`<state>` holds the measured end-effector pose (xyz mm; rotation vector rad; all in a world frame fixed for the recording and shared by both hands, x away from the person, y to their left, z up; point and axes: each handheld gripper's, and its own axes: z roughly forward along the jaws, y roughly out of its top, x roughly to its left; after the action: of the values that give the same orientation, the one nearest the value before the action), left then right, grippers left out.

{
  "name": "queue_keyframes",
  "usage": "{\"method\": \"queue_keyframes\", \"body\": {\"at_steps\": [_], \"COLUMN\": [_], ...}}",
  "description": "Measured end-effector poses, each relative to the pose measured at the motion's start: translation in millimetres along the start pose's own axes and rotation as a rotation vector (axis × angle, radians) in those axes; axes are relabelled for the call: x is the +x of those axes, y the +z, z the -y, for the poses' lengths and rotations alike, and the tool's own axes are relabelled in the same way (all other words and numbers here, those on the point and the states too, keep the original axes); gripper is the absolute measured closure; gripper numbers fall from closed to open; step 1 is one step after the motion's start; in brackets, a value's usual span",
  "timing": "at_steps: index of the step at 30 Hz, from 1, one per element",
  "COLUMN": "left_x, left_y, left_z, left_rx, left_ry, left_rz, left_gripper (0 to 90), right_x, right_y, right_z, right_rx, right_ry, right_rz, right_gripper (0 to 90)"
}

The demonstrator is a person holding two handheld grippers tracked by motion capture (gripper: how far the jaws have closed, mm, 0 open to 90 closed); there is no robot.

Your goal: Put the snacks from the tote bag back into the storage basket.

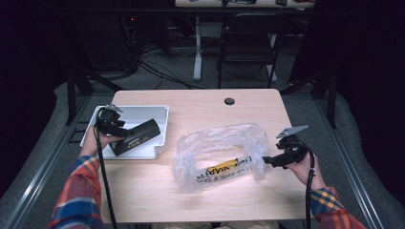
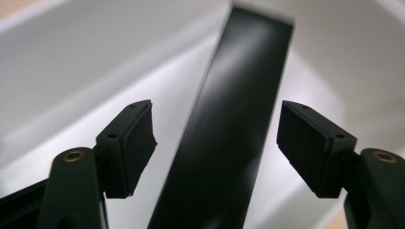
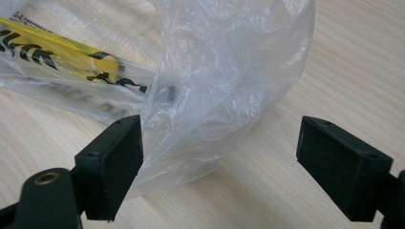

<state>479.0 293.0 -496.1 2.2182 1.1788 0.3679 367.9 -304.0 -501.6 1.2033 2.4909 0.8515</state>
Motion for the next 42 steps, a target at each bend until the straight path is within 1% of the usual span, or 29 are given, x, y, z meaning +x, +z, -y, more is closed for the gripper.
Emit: {"method": "queue_keyframes", "body": {"at_steps": [1, 2, 3, 4, 5, 6, 7, 8, 9, 10, 11, 12, 13, 14, 15, 16, 19, 20, 22, 25, 26, 29, 30, 31, 32, 37, 38, 41, 42], "left_x": [0.0, -3.9, -9.4, -12.4, -12.4, -14.7, -20.6, -21.8, -21.8, -22.3, -22.3, -21.4, -22.1, -22.4, -22.4, -23.3, -25.3, -26.0, -27.1, -28.3, -30.0, -34.4, -35.5, -35.5, -37.8, -38.7, -38.4, -38.1, -37.7], "left_y": [0.0, 4.1, 11.5, 16.4, 16.4, 20.0, 29.0, 31.6, 31.6, 36.6, 36.6, 40.1, 44.0, 52.7, 52.7, 56.1, 63.7, 67.0, 70.3, 70.4, 67.8, 65.2, 65.3, 65.3, 65.4, 64.2, 64.4, 64.8, 64.3], "left_z": [0.0, -5.6, -13.7, -17.6, -17.6, -20.3, -27.7, -30.6, -30.6, -34.9, -34.9, -36.6, -38.3, -39.7, -39.7, -40.6, -42.1, -42.3, -41.9, -41.3, -40.2, -38.2, -37.6, -37.6, -36.5, -33.6, -32.9, -32.6, -32.3], "left_rx": [0.0, -0.024, -0.02, -0.01, -0.01, -0.003, -0.009, -0.013, -0.013, -0.047, -0.047, -0.049, -0.033, -0.019, -0.019, -0.001, 0.018, 0.032, 0.066, 0.076, 0.072, 0.094, 0.101, 0.101, 0.135, 0.148, 0.149, 0.167, 0.16], "left_ry": [0.0, -0.04, -0.071, -0.077, -0.077, -0.083, -0.121, -0.145, -0.145, -0.193, -0.193, -0.213, -0.221, -0.224, -0.224, -0.219, -0.211, -0.217, -0.21, -0.207, -0.205, -0.174, -0.177, -0.177, -0.155, -0.157, -0.16, -0.147, -0.146], "left_rz": [0.0, -0.04, -0.039, -0.055, -0.055, -0.061, -0.108, -0.123, -0.123, -0.179, -0.179, -0.169, -0.192, -0.171, -0.171, -0.175, -0.156, -0.119, -0.101, -0.087, -0.05, -0.02, -0.007, -0.007, -0.006, 0.008, 0.025, 0.015, 0.019], "left_gripper": [47.2, 46.9, 52.6, 57.3, 60.9, 60.9, 69.2, 73.8, 78.0, 83.6, 85.8, 87.3, 87.3, 88.6, 88.4, 88.4, 87.2, 87.0, 87.1, 87.0, 87.0, 86.8, 86.8, 86.4, 86.5, 86.0, 86.4, 83.9, 82.3], "right_x": [0.0, -0.3, -0.2, -0.2, -0.1, -0.1, -0.1, -0.2, -0.2, -0.3, -0.3, -0.8, -0.8, -1.3, -1.3, -1.6, -3.4, -3.4, -3.4, -2.7, -2.7, -3.4, -3.7, -3.6, -3.3, -2.5, -2.4, -3.2, -3.2], "right_y": [0.0, 0.0, -0.1, -0.2, -0.2, -0.2, 0.1, 0.3, 0.3, 0.5, 0.5, 0.6, 0.6, 0.6, 0.6, 0.4, 0.5, 0.6, 0.7, 1.0, 0.5, 0.8, 0.9, 1.1, 1.7, 1.9, 1.9, 2.9, 2.7], "right_z": [0.0, 0.8, 1.0, 1.0, 1.0, 1.0, 1.1, 1.2, 1.2, 1.4, 1.4, 1.6, 1.6, 1.9, 1.9, 2.0, 2.8, 2.9, 2.9, 2.8, 2.7, 3.0, 3.1, 3.4, 4.0, 4.1, 4.2, 5.2, 5.3], "right_rx": [0.0, -0.001, 0.0, 0.0, 0.001, 0.001, 0.003, 0.003, 0.003, 0.009, 0.009, 0.011, 0.011, 0.008, 0.008, 0.009, 0.015, 0.017, 0.022, 0.017, 0.019, 0.017, 0.02, 0.02, 0.017, 0.023, 0.025, 0.024, 0.023], "right_ry": [0.0, 0.0, 0.0, -0.001, 0.0, 0.0, 0.0, -0.001, -0.001, -0.002, -0.002, 0.001, 0.001, -0.001, -0.001, -0.001, 0.0, 0.001, 0.001, 0.004, 0.002, 0.003, 0.002, 0.002, 0.006, 0.007, 0.012, 0.011, 0.011], "right_rz": [0.0, -0.005, -0.005, -0.004, -0.004, -0.004, -0.005, -0.007, -0.007, -0.007, -0.007, -0.004, -0.004, -0.003, -0.003, -0.003, -0.007, -0.006, -0.013, -0.014, -0.012, -0.008, -0.011, -0.01, -0.007, -0.009, -0.01, -0.01, -0.007], "right_gripper": [15.7, 15.9, 16.0, 16.2, 16.3, 16.3, 16.5, 16.6, 16.6, 17.0, 17.0, 17.1, 17.1, 17.2, 17.2, 17.2, 17.5, 17.6, 17.6, 17.7, 17.7, 17.7, 17.7, 17.7, 17.7, 17.7, 17.7, 17.6, 17.6]}}
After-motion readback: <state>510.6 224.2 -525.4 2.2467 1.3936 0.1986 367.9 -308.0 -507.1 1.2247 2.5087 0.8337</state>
